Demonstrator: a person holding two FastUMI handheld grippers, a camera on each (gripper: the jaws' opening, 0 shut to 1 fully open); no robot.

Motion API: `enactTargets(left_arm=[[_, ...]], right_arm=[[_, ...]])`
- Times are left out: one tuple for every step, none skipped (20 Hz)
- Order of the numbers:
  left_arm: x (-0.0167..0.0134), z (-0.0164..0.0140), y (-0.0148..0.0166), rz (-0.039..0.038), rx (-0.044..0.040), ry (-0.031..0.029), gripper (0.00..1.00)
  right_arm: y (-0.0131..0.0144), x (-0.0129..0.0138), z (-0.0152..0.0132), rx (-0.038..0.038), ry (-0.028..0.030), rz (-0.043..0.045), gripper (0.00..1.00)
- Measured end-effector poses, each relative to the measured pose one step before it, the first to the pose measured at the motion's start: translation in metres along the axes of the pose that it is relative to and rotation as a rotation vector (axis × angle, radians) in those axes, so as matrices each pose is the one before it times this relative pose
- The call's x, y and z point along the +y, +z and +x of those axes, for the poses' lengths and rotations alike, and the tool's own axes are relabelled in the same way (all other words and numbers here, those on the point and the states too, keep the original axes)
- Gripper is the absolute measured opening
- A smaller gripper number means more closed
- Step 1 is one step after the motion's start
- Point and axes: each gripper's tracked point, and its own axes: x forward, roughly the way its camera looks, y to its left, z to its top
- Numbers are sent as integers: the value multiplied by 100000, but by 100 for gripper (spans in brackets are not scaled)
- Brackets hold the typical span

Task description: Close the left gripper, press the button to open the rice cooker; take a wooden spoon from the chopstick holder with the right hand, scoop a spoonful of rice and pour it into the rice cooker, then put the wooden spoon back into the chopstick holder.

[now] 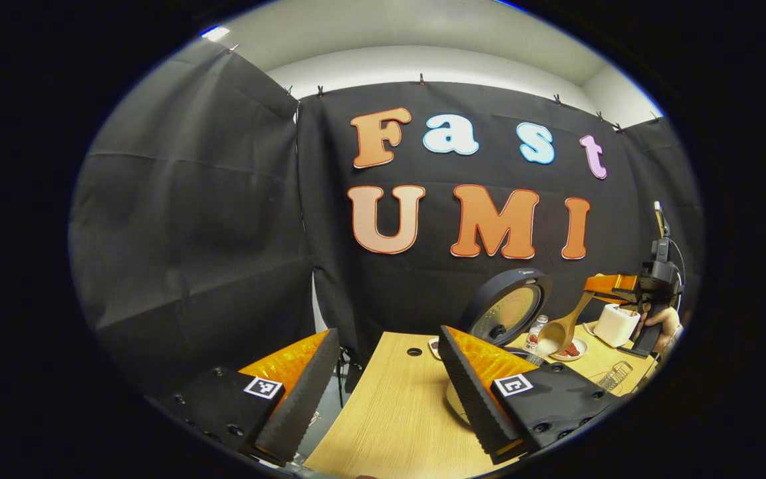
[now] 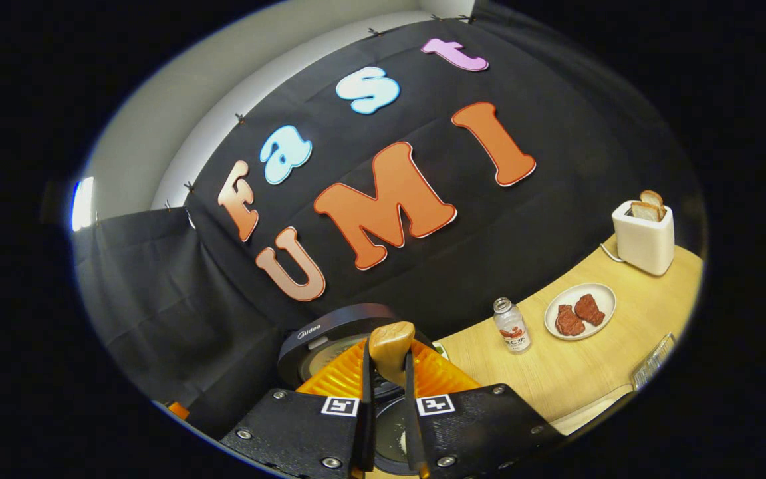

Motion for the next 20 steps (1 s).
enactTargets(left_arm=[[60,1,46,-42,33,117,95],[21,15,12,-88,70,98,95],[70,-4,-62,-79,140,52,95],[-19,51,-232,-56,131,83,95],[59,13,-85,-20,148,118,95],[48,40,-28,4,181,157,95],[41,15,-45,-16,187,218,95],[60,74,-82,-32,141,128,95],[40,-27,-31,-30,89,142,96],[54,57,-58,-63,111,165,97],[28,-50,-58,-118,133,231,98],[94,37,-42,-185,135,250,99],[-28,85,-42,-178,132,304,100],[119,0,-201,525,331,832,95],[144,33,120,1188,-353,851,100],[-38,63,62,845,-333,414,95],[-240,22,66,188,-99,-6,94],[-179,11,81,-214,-167,-99,95],[-148,20,89,-424,-218,299,95],[244,-30,201,-747,-576,1151,98]], right_arm=[[-85,240,14,10,487,-2744,17],[-118,249,81,-96,480,-3220,17],[-193,279,58,-72,226,-3263,17],[-165,278,93,88,388,-3241,17],[-109,324,-11,-177,563,-3038,17],[-122,290,-39,158,891,-2455,17],[-42,279,13,30,976,-2103,17],[-133,379,35,88,986,-2298,17],[-182,281,129,176,1002,-2697,17],[-80,383,-3,152,865,-3137,17],[-189,246,-29,149,694,-3298,17],[-160,246,-25,70,703,-3013,17],[-124,235,-17,186,1154,-2526,17],[-159,432,-174,119,1032,-1886,17],[-294,128,117,252,675,-1219,17],[-110,72,46,400,481,-761,17],[-160,-64,-75,462,296,-623,17],[-91,-29,65,327,331,-754,17],[-125,-92,136,306,61,-418,17],[-47,-239,-32,163,52,319,17]])
